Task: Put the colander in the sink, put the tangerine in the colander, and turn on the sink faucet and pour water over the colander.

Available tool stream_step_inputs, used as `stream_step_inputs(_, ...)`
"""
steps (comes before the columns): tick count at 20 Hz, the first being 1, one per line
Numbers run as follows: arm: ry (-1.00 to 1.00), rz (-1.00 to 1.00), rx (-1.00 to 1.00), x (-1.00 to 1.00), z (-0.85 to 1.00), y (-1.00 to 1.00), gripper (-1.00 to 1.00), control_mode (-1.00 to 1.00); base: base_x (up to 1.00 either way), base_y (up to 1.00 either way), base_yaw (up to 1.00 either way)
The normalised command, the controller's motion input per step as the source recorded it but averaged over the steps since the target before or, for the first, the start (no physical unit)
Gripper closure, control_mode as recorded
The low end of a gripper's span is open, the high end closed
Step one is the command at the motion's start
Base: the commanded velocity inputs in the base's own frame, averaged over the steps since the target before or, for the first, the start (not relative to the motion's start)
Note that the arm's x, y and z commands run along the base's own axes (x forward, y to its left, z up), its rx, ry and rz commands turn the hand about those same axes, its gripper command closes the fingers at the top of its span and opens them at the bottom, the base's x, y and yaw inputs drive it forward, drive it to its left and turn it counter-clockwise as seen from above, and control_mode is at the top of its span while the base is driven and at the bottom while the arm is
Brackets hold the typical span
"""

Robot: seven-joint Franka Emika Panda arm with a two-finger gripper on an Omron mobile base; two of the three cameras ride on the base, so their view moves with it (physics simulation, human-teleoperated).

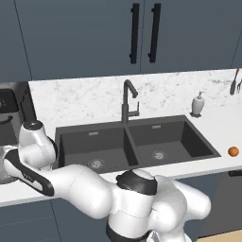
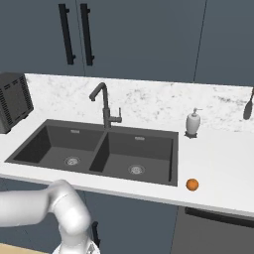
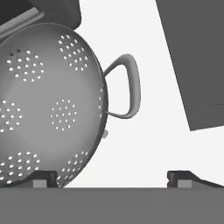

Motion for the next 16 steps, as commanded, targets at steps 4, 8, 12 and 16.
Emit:
stream_step_inputs(4, 0.01, -0.02, 0.00, 0.19, -0.21, 0.24, -1.00, -1.00, 0.00, 0.00, 0.00)
stream_step_inputs(8, 0.00, -0.03, 0.00, 0.26, -0.26, 0.24, -1.00, -1.00, 0.00, 0.00, 0.00)
stream_step_inputs(12, 0.00, -0.03, 0.00, 0.18, -0.28, 0.22, -1.00, -1.00, 0.00, 0.00, 0.00)
stream_step_inputs(16, 0.00, -0.03, 0.00, 0.15, -0.25, 0.22, -1.00, -1.00, 0.00, 0.00, 0.00)
